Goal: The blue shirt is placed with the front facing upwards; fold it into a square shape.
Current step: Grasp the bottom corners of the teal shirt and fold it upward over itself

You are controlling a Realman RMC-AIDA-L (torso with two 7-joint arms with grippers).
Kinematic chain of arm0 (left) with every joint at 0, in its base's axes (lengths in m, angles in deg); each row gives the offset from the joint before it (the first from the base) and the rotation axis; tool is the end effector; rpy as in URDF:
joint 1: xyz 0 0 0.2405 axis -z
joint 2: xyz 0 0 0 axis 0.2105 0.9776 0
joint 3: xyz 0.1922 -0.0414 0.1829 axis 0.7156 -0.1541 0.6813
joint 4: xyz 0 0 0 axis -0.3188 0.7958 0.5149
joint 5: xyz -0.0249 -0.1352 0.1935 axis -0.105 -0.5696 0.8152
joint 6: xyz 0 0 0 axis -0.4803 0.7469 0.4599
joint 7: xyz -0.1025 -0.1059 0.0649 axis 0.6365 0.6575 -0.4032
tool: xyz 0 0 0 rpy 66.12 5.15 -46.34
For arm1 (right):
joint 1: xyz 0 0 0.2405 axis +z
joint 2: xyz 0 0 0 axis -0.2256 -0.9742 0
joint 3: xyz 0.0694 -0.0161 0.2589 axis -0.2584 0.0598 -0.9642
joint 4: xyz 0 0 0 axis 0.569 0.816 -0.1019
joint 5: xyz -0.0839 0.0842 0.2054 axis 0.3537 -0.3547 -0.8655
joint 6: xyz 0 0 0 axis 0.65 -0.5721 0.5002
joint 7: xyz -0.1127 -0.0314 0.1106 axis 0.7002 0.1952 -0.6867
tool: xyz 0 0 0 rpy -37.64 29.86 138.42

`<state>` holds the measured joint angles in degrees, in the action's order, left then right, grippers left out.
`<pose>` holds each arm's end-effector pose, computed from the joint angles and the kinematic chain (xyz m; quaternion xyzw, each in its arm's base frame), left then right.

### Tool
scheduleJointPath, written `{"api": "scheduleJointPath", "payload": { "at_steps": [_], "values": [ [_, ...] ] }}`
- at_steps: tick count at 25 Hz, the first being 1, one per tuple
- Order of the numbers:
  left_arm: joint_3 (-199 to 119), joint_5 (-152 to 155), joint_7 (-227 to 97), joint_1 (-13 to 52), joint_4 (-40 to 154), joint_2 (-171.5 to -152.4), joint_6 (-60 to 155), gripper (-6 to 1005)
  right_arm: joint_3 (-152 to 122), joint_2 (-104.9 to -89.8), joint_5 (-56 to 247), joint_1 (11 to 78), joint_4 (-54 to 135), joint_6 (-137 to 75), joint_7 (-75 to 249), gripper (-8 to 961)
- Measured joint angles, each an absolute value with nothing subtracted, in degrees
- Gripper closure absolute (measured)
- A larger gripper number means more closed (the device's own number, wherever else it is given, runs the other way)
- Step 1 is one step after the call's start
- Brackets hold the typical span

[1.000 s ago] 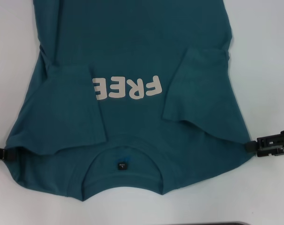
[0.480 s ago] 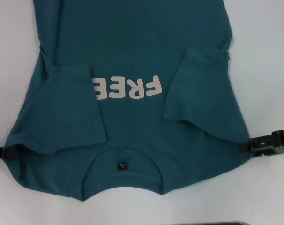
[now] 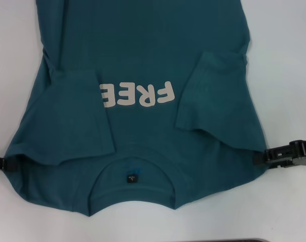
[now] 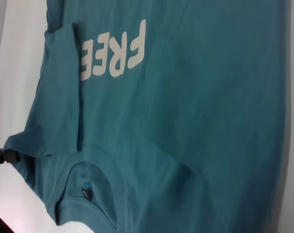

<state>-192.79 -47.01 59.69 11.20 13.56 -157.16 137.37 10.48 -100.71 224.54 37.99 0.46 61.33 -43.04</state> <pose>-0.3983 0.2884 0.0550 -0.7681 -0.6344 -0.0426 0.0760 0.3630 0.2872 0.0092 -0.7414 0.6683 0.0597 0.0052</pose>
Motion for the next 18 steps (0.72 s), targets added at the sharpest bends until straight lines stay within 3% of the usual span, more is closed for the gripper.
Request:
{"api": "scheduleJointPath", "payload": {
  "at_steps": [4,12,18],
  "values": [
    [-192.8,-47.0,59.7,11.3,13.6,-157.16,137.4,970,10.3,-100.4,224.6,37.8,0.5,61.6,-43.4,275],
    [-192.8,-47.0,59.7,11.4,13.6,-157.16,137.4,970,10.5,-99.55,224.7,37.9,0.6,61.5,-44.4,509],
    [-192.8,-47.0,59.6,11.4,13.6,-157.16,137.3,971,10.6,-99.56,226.0,38.6,0.6,61.3,-45.0,551]
  ]
}}
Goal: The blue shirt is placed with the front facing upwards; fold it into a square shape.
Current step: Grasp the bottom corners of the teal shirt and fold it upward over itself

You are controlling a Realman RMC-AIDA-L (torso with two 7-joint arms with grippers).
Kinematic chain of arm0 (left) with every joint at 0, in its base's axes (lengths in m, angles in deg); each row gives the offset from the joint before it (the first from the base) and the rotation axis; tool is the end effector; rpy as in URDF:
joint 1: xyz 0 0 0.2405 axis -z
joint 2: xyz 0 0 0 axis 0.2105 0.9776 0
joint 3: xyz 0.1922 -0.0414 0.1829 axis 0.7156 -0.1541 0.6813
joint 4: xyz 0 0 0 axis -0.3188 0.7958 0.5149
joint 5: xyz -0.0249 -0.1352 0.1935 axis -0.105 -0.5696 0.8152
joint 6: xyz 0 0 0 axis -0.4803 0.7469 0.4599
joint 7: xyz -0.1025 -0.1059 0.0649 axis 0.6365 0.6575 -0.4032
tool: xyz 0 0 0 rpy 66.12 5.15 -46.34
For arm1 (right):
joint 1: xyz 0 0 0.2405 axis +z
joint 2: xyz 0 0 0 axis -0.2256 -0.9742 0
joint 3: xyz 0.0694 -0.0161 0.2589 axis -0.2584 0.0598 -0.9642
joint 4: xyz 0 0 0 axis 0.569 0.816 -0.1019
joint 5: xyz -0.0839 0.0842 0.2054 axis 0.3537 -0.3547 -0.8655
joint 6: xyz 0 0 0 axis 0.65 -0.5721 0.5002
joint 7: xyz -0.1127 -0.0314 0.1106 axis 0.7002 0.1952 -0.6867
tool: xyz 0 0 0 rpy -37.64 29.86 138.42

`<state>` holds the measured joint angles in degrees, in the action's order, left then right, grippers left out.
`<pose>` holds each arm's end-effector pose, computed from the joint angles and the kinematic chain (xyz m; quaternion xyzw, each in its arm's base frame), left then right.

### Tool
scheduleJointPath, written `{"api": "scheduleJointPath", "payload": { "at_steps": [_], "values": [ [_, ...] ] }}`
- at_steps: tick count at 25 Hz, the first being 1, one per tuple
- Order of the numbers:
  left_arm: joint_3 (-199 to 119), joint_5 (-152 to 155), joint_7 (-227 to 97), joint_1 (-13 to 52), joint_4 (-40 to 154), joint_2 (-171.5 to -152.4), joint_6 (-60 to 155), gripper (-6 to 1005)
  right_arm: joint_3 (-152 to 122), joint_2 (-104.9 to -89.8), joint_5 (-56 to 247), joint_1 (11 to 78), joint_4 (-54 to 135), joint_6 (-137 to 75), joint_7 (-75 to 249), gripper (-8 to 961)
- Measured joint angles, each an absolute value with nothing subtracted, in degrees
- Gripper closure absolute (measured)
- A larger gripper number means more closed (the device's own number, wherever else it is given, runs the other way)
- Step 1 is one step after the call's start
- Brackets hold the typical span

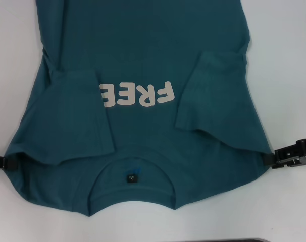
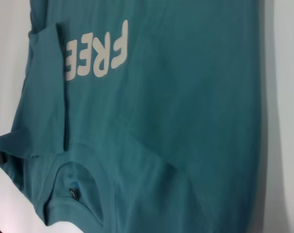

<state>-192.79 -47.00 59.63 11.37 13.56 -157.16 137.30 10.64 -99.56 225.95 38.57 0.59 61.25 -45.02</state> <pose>-0.3976 0.2897 0.0550 -0.7693 -0.6328 -0.0425 0.0765 0.3672 0.2900 0.0171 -0.7325 0.6793 0.0430 0.0128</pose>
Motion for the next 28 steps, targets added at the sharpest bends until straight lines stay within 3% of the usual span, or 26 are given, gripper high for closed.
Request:
{"api": "scheduleJointPath", "payload": {
  "at_steps": [28],
  "values": [
    [-192.8,-47.0,59.4,11.8,13.6,-156.99,137.4,971,11.6,-99.71,227.9,40.4,0.5,60.0,-46.2,566]
  ]
}}
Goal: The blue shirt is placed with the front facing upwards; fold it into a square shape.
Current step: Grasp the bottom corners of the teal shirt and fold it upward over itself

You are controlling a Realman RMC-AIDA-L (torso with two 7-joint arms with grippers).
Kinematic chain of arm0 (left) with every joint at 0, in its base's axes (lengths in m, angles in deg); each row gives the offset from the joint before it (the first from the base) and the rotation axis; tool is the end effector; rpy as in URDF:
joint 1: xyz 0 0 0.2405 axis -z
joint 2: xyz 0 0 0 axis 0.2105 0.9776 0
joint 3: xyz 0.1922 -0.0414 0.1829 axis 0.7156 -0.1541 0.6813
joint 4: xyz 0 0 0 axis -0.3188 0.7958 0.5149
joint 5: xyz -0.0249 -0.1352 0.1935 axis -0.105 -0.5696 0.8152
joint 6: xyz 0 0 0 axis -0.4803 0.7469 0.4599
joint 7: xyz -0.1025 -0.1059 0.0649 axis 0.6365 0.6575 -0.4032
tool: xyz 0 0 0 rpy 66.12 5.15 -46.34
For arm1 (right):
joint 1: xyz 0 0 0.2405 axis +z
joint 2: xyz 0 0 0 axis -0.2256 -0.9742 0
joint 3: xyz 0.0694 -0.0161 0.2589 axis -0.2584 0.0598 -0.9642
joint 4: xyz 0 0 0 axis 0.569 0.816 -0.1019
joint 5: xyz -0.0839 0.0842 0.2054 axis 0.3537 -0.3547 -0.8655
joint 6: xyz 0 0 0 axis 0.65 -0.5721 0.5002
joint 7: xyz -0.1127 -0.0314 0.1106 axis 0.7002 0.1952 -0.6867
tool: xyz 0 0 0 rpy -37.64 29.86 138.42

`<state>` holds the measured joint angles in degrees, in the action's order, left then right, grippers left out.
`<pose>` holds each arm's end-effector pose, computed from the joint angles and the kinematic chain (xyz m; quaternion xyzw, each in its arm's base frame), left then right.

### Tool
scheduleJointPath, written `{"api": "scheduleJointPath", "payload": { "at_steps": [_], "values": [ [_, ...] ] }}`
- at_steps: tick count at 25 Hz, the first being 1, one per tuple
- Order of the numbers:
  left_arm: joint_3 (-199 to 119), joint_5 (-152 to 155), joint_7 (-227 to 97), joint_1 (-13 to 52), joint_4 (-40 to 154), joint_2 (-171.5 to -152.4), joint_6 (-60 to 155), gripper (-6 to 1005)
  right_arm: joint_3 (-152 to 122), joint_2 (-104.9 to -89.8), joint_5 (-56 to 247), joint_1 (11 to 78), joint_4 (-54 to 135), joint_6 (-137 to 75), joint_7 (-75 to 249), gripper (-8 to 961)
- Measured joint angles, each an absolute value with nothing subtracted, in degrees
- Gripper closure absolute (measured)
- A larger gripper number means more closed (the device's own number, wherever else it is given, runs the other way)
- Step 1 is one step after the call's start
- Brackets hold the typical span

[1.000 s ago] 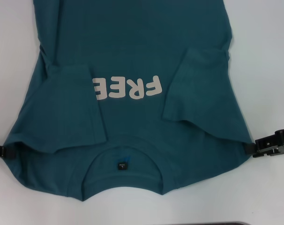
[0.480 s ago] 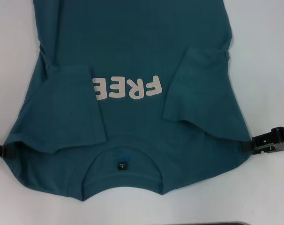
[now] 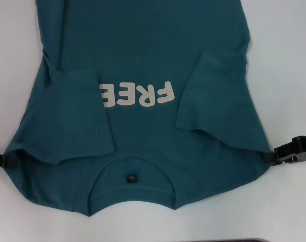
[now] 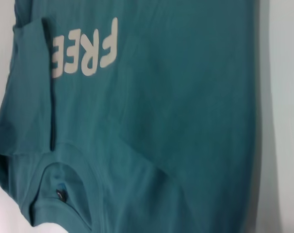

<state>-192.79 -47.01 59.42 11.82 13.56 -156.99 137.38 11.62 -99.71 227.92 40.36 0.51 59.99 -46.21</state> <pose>-0.3956 0.2929 0.0564 -0.7730 -0.6283 -0.0422 0.0771 0.3633 0.3001 0.0144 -0.7367 0.6756 0.0203 0.0201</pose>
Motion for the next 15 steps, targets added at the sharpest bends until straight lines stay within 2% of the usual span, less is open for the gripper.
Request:
{"api": "scheduleJointPath", "payload": {
  "at_steps": [1,6,12,15],
  "values": [
    [-192.8,-47.0,59.4,11.8,13.6,-156.99,137.4,971,11.6,-99.75,228.1,40.5,0.5,60.0,-46.2,570],
    [-192.8,-47.0,59.4,11.8,13.6,-156.91,137.4,970,11.6,-99.94,229.4,41.2,0.5,59.4,-46.8,775],
    [-192.8,-47.0,59.3,11.8,13.6,-156.89,137.4,970,12.1,-100.27,230.7,41.7,0.5,59.0,-47.2,923],
    [-192.9,-47.0,59.3,11.8,13.6,-156.78,137.4,971,11.4,-100.29,230.2,41.5,0.1,59.1,-46.8,920]
  ]
}}
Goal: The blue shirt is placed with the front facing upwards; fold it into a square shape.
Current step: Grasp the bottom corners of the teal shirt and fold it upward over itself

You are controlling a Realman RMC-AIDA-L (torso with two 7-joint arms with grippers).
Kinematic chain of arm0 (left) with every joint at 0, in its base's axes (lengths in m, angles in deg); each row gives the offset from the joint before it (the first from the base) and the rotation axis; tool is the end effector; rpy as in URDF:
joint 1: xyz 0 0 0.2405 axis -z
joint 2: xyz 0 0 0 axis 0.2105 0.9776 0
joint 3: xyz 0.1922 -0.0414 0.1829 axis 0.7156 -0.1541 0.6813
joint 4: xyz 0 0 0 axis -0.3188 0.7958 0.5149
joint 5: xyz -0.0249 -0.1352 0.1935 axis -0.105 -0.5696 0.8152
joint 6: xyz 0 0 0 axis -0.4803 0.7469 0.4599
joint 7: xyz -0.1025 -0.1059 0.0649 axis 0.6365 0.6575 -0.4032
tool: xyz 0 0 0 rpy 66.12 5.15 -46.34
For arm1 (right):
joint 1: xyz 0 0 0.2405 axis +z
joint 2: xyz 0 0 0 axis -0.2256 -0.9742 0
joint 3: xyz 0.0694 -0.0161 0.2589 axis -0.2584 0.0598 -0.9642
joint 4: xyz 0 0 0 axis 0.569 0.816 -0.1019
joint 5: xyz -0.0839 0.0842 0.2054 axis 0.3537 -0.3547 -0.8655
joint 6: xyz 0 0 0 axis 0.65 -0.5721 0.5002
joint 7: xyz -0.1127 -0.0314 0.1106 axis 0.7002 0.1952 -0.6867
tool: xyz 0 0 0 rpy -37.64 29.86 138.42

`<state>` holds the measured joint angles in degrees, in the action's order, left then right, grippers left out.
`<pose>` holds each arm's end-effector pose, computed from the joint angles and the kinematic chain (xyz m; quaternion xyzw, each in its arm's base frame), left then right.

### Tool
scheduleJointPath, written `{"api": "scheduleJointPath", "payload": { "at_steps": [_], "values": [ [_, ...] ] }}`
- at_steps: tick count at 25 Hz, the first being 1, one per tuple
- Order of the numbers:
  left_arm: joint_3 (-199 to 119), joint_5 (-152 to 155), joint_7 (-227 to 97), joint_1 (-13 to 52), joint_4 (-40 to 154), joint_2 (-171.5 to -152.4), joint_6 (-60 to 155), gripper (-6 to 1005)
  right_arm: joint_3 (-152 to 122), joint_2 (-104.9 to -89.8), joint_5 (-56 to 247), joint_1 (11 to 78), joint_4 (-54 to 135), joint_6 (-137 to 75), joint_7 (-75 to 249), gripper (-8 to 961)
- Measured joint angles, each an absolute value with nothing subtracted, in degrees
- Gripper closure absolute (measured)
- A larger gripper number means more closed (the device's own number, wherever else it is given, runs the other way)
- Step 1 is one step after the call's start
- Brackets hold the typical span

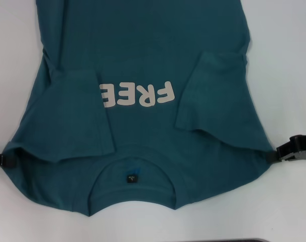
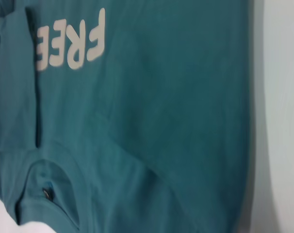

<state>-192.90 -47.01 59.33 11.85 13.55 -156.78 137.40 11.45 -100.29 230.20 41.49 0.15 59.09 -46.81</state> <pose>-0.3961 0.2934 0.0584 -0.7735 -0.6275 -0.0421 0.0790 0.3618 0.3052 0.0113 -0.7380 0.6743 0.0045 0.0274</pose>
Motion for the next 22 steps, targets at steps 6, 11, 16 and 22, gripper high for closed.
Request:
{"api": "scheduleJointPath", "payload": {
  "at_steps": [6,11,16,22],
  "values": [
    [-193.2,-47.0,59.5,11.8,13.5,-156.26,138.0,970,8.6,-99.61,226.1,39.7,0.0,60.5,-44.0,922],
    [-193.2,-47.0,59.7,11.7,13.4,-155.72,139.3,970,5.5,-99.54,225.4,38.0,-0.1,61.9,-40.3,928],
    [-193.2,-47.0,59.7,10.6,13.0,-154.89,141.3,970,0.5,-100.15,225.4,35.2,-0.1,63.1,-34.0,932],
    [-193.2,-47.0,59.2,8.6,13.2,-153.94,142.2,970,-4.1,-101.15,225.1,32.3,0.2,64.3,-28.7,931]
  ]
}}
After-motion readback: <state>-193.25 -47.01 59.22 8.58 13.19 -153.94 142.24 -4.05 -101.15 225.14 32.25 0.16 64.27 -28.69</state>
